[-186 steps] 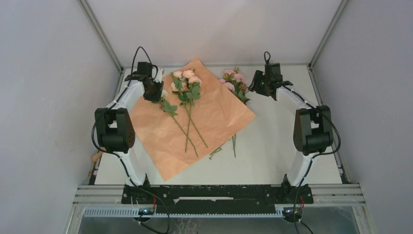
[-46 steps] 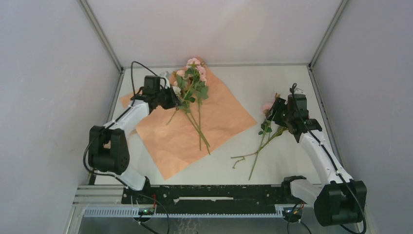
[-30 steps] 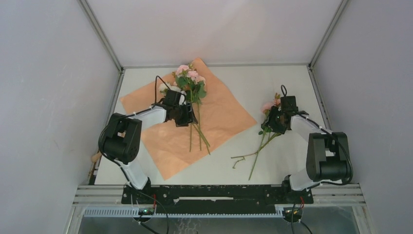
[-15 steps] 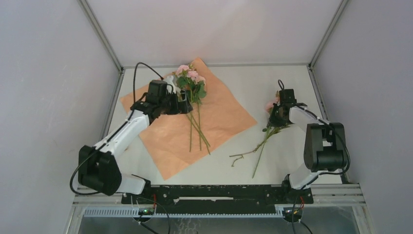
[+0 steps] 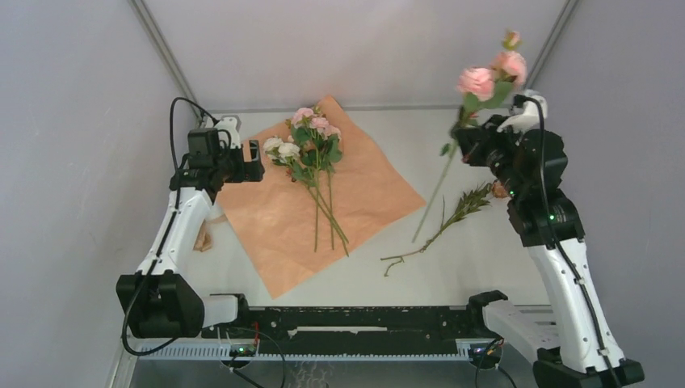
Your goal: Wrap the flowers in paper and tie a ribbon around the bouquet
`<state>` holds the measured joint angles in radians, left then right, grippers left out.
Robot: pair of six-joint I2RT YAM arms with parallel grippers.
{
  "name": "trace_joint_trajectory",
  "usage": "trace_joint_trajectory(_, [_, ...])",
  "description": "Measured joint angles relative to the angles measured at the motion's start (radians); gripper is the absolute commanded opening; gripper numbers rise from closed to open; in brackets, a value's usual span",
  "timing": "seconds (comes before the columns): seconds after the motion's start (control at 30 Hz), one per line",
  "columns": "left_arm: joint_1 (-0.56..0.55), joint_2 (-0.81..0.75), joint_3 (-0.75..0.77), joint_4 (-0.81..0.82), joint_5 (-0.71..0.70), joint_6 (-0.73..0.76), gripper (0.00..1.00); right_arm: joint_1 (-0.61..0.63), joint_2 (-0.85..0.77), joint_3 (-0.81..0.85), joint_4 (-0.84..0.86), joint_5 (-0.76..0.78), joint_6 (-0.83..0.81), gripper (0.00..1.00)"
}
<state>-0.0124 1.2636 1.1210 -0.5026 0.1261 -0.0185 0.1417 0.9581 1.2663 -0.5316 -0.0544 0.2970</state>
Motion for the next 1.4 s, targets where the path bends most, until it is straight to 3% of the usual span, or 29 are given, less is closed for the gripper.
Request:
trace_joint_trajectory(0.07, [0.038, 0.0, -0.016, -0.021, 0.002, 0.033, 1.0, 0.138, -0.011, -0.001, 0.102, -0.033, 0.03, 0.0])
trace_joint_trajectory(0.17, [0.075, 0.002, -0.035, -0.043, 0.017, 0.067, 1.0, 0.306, 0.102, 0.005, 0.255, -0.055, 0.064, 0.0])
trace_joint_trajectory(0.3, [0.088, 0.023, -0.046, -0.064, 0.047, 0.089, 1.0, 0.458, 0.481, 0.165, 0.39, -0.056, 0.104, 0.0])
trace_joint_trajectory(0.4, [0.088, 0.038, -0.046, -0.07, 0.065, 0.098, 1.0, 0.518, 0.809, 0.373, 0.398, -0.056, 0.129, 0.01])
trace_joint_trajectory(0.43, [0.088, 0.04, -0.046, -0.07, 0.07, 0.099, 1.0, 0.534, 0.914, 0.451, 0.386, -0.058, 0.135, 0.09])
trace_joint_trajectory(0.53, [0.088, 0.043, -0.046, -0.069, 0.086, 0.105, 1.0, 0.568, 1.163, 0.649, 0.351, -0.053, 0.154, 0.57])
trace_joint_trajectory(0.57, [0.088, 0.046, -0.046, -0.069, 0.09, 0.106, 1.0, 0.575, 1.221, 0.7, 0.335, -0.05, 0.161, 0.67])
trace_joint_trajectory(0.7, [0.088, 0.061, -0.046, -0.07, 0.098, 0.108, 1.0, 0.584, 1.464, 1.003, 0.164, -0.04, 0.138, 0.84])
trace_joint_trajectory(0.77, [0.088, 0.065, -0.046, -0.07, 0.101, 0.109, 1.0, 0.58, 1.476, 1.01, 0.103, -0.033, 0.121, 0.87])
trace_joint_trajectory(0.83, [0.088, 0.067, -0.046, -0.069, 0.107, 0.109, 1.0, 0.565, 1.419, 0.916, 0.071, -0.029, 0.098, 0.88])
trace_joint_trajectory(0.93, [0.088, 0.072, -0.046, -0.069, 0.113, 0.109, 1.0, 0.516, 1.231, 0.633, 0.042, -0.02, 0.081, 0.89])
trace_joint_trajectory(1.17, [0.088, 0.093, -0.046, -0.07, 0.119, 0.108, 1.0, 0.334, 0.549, -0.188, 0.14, 0.003, 0.176, 0.83])
trace_joint_trajectory(1.27, [0.088, 0.099, -0.046, -0.076, 0.122, 0.108, 0.99, 0.385, 0.372, -0.465, 0.278, -0.011, 0.303, 0.82])
trace_joint_trajectory(1.4, [0.088, 0.1, -0.046, -0.082, 0.122, 0.108, 0.99, 0.496, 0.344, -0.704, 0.42, 0.002, 0.48, 0.82])
